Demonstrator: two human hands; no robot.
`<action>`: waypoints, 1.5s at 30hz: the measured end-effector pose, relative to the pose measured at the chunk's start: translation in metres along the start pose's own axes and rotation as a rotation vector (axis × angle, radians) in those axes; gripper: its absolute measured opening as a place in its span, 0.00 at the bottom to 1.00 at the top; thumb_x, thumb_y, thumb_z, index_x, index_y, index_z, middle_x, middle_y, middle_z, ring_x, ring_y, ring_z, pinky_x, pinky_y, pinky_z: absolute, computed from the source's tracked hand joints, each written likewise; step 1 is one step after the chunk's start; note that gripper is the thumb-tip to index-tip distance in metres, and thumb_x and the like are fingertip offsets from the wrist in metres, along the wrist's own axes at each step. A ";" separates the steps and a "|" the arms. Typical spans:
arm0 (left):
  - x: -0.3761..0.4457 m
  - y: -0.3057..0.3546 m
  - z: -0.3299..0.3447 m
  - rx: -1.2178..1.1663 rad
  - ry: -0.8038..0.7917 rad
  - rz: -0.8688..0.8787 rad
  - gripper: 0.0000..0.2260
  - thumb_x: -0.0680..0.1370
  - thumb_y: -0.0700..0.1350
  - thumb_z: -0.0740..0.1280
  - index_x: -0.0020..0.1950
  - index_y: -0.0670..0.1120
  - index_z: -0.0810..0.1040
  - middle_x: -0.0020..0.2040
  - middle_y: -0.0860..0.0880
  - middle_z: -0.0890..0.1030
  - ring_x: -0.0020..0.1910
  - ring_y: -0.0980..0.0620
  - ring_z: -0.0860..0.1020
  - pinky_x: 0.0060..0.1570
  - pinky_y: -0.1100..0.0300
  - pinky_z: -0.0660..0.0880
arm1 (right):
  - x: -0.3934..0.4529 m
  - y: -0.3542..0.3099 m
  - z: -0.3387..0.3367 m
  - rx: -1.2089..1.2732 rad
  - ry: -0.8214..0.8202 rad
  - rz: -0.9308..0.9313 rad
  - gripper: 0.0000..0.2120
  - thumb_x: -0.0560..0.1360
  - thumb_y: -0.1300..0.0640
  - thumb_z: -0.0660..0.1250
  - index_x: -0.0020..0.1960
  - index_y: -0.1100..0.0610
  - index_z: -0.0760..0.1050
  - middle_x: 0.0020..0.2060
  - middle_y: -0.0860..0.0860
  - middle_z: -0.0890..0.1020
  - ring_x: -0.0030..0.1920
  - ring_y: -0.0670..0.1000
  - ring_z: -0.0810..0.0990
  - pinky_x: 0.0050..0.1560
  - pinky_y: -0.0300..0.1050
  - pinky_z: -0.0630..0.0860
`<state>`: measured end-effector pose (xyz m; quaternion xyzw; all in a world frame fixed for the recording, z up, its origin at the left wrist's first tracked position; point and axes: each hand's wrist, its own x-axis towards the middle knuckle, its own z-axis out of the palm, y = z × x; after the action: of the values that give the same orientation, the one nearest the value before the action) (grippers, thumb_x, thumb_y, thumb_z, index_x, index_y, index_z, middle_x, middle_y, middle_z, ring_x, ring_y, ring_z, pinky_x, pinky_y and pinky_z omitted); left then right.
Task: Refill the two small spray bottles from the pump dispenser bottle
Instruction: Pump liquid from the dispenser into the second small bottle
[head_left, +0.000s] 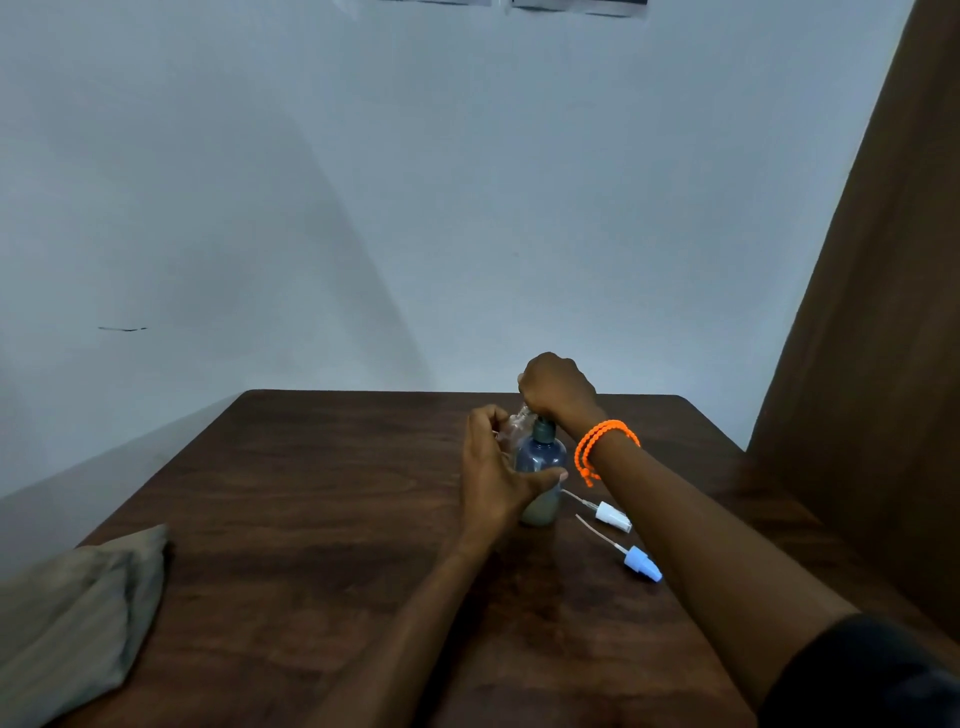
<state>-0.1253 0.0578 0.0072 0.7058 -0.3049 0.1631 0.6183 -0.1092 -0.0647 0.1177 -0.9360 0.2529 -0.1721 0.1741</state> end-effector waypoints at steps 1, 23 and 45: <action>0.000 -0.001 -0.001 0.000 -0.001 -0.004 0.37 0.57 0.48 0.87 0.57 0.52 0.69 0.53 0.52 0.75 0.51 0.54 0.76 0.46 0.67 0.74 | -0.001 0.001 0.001 -0.001 0.000 0.005 0.07 0.76 0.59 0.61 0.40 0.57 0.73 0.35 0.52 0.75 0.33 0.53 0.73 0.31 0.41 0.66; 0.000 0.002 -0.003 0.019 -0.010 0.039 0.37 0.58 0.48 0.87 0.58 0.55 0.68 0.55 0.50 0.75 0.53 0.53 0.76 0.47 0.70 0.74 | -0.004 0.003 0.001 0.033 0.014 0.000 0.08 0.76 0.58 0.60 0.39 0.57 0.73 0.36 0.53 0.76 0.37 0.56 0.75 0.30 0.41 0.64; 0.000 0.003 -0.003 0.009 -0.017 0.046 0.36 0.58 0.48 0.87 0.59 0.52 0.70 0.55 0.52 0.74 0.53 0.53 0.76 0.47 0.72 0.73 | -0.001 0.002 -0.001 0.002 -0.006 0.046 0.07 0.76 0.58 0.61 0.41 0.57 0.74 0.36 0.52 0.76 0.33 0.52 0.72 0.31 0.41 0.66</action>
<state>-0.1265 0.0609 0.0104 0.7027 -0.3255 0.1730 0.6085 -0.1113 -0.0660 0.1171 -0.9303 0.2737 -0.1656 0.1795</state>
